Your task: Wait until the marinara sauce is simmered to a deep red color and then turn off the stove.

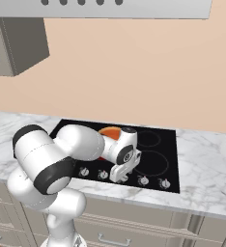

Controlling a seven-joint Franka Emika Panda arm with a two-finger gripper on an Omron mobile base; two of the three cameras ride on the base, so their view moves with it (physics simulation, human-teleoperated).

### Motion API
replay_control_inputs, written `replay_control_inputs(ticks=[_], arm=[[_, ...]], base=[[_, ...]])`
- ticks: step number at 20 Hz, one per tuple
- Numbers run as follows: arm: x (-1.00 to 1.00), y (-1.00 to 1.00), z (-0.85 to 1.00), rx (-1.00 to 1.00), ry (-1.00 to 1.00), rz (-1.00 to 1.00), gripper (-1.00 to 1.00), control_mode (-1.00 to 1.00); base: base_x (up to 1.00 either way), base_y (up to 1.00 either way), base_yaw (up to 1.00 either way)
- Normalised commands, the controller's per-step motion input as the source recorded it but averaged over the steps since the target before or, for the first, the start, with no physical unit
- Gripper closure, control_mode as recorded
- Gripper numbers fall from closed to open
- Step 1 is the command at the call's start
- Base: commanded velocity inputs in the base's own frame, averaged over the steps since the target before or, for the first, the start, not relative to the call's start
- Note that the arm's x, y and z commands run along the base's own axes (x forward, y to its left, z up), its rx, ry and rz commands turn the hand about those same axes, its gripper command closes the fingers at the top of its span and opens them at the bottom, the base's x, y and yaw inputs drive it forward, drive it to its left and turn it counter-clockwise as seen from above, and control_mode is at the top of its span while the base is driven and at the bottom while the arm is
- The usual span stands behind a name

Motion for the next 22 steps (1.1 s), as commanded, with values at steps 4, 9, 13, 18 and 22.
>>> replay_control_inputs(ticks=[4,9,13,18,22], arm=[[0.00,0.00,0.00,0.00,0.00,0.00,-1.00,-1.00],[0.00,0.00,0.00,0.00,0.00,0.00,-1.00,-1.00],[0.00,0.00,0.00,0.00,0.00,0.00,-1.00,-1.00],[0.00,0.00,0.00,0.00,0.00,0.00,-1.00,-1.00],[0.00,0.00,0.00,0.00,0.00,0.00,-1.00,-1.00]], base=[[0.00,0.00,0.00],[0.00,0.00,0.00],[0.00,0.00,0.00],[0.00,0.00,0.00],[0.00,0.00,0.00]])
